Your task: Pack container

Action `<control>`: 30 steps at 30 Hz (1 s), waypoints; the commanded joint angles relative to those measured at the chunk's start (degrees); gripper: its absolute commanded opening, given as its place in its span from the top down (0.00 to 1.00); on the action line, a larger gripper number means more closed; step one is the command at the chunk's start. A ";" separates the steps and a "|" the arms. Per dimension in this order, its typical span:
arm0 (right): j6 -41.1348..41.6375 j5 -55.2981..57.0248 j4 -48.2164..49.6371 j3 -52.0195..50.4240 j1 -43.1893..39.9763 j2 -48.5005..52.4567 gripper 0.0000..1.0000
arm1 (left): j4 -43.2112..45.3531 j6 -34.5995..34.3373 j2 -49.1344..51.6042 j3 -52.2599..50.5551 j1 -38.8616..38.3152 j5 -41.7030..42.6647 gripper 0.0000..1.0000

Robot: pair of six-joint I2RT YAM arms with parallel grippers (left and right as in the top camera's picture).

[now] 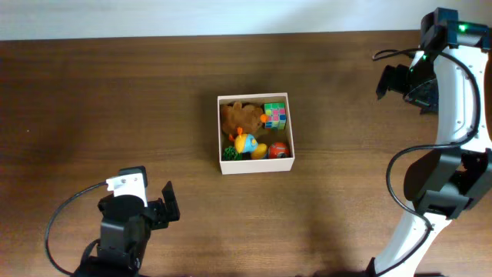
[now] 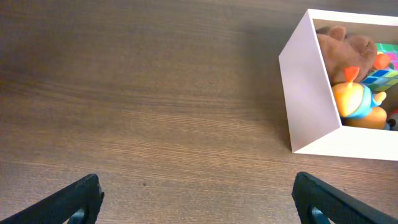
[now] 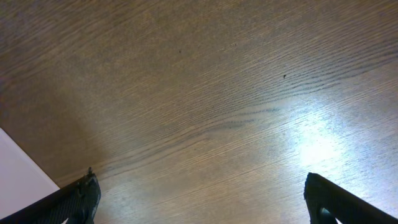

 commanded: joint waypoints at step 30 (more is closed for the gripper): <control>0.09 -0.11 0.02 0.79 -0.20 -0.46 0.01 | 22.71 6.64 -16.74 -15.91 5.33 -0.22 0.01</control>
